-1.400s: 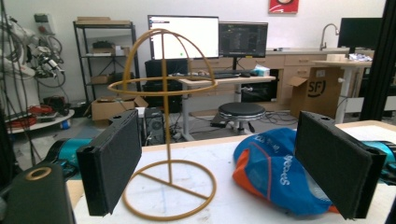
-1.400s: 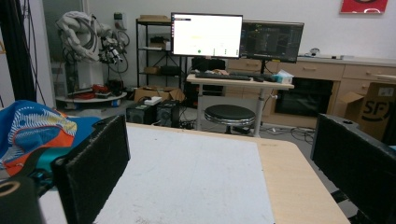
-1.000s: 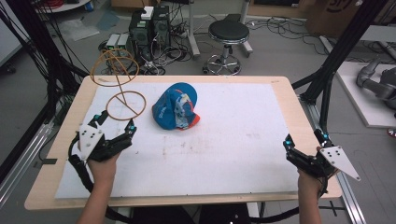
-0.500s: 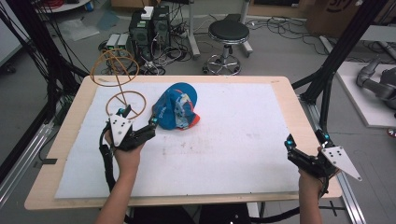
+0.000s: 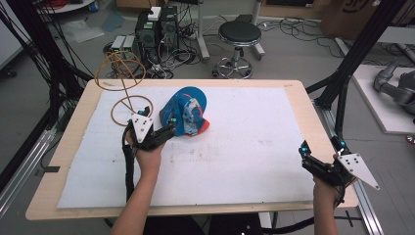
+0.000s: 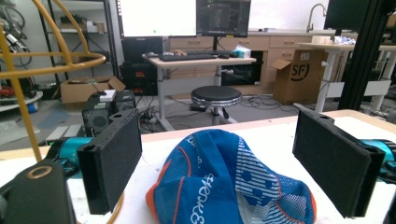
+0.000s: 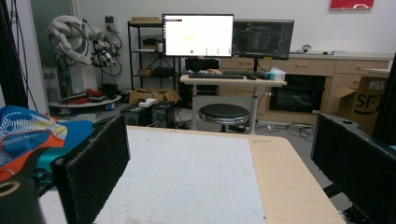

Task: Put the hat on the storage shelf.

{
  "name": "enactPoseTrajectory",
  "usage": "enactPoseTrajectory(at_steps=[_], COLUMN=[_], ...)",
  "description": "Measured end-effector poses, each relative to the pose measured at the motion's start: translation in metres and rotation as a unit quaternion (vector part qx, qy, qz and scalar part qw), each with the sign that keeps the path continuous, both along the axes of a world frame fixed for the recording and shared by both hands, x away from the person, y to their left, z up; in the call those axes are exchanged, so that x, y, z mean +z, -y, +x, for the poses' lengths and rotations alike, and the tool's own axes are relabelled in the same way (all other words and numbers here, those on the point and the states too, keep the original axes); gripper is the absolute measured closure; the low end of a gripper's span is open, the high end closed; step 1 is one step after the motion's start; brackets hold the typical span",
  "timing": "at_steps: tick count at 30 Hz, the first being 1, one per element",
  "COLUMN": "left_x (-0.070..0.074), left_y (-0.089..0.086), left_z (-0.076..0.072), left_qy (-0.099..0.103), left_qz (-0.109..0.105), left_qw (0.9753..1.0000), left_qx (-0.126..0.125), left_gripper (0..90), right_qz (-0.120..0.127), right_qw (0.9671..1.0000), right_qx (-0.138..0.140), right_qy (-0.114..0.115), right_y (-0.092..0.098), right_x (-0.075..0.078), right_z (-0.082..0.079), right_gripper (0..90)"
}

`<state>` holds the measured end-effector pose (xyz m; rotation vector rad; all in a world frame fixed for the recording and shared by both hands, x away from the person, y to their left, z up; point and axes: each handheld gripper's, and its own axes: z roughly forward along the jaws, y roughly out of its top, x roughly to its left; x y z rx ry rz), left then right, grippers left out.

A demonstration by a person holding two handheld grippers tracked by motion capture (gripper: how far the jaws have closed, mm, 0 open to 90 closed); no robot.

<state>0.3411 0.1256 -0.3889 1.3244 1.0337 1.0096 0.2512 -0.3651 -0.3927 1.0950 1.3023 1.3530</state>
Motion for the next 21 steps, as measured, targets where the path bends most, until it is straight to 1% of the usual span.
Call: enactPoseTrajectory(at_steps=[2,3,4,5,6,7,11,12,13,14,16,18,20,21], left_x=[-0.001,-0.001,-0.001,-0.002,-0.002,-0.003,-0.007,-0.009,-0.013,-0.013,-0.017,-0.020,-0.023,-0.025], left_y=[0.002,0.005,0.005,0.009,0.009,0.011,0.016,0.017,0.019,0.019,0.021,0.022,0.023,0.024], left_z=[0.004,0.009,0.009,0.014,0.014,0.016,0.026,0.028,0.034,0.034,0.039,0.042,0.045,0.046], left_qy=[-0.002,-0.006,-0.006,-0.009,-0.009,-0.011,-0.020,-0.021,-0.036,-0.036,-0.046,-0.049,-0.053,-0.057], left_qz=[-0.001,0.000,0.000,0.002,0.002,0.001,0.001,0.001,0.007,0.007,0.013,0.016,0.023,0.029], left_qw=[1.0000,1.0000,1.0000,1.0000,1.0000,0.9999,0.9998,0.9998,0.9993,0.9993,0.9988,0.9986,0.9983,0.9979], left_qx=[-0.001,-0.003,-0.003,-0.003,-0.003,-0.002,0.001,0.004,0.008,0.008,0.012,0.014,0.013,0.013], left_gripper=[16.2,16.3,16.3,16.3,16.3,16.3,16.4,16.6,16.9,16.9,16.9,17.0,18.0,19.1], right_qz=[0.000,-0.002,-0.002,-0.002,-0.002,0.001,-0.004,-0.001,0.001,-0.001,0.001,0.000,-0.003,0.000], right_qw=[1.0000,1.0000,1.0000,1.0000,1.0000,1.0000,1.0000,1.0000,1.0000,1.0000,1.0000,1.0000,1.0000,1.0000], right_qx=[0.001,0.002,0.002,0.003,0.003,0.004,0.004,0.005,0.005,0.005,0.005,0.003,0.004,0.004], right_qy=[-0.001,-0.001,-0.001,-0.001,-0.001,-0.002,-0.002,-0.002,-0.005,-0.005,-0.005,-0.002,-0.002,-0.005], right_y=[-0.001,-0.001,-0.001,-0.001,-0.001,-0.002,-0.003,-0.003,-0.003,-0.003,-0.003,-0.003,-0.002,-0.003], right_x=[0.000,-0.001,-0.001,-0.001,-0.001,-0.002,-0.002,-0.002,-0.002,-0.002,-0.002,-0.002,-0.003,-0.003], right_z=[0.000,0.001,0.001,0.001,0.001,0.001,0.001,0.001,0.000,0.000,0.000,-0.001,-0.001,-0.001], right_gripper=[4.4,4.3,4.3,4.3,4.3,4.3,4.3,4.3,4.3,4.3,4.3,4.3,4.3,4.3])
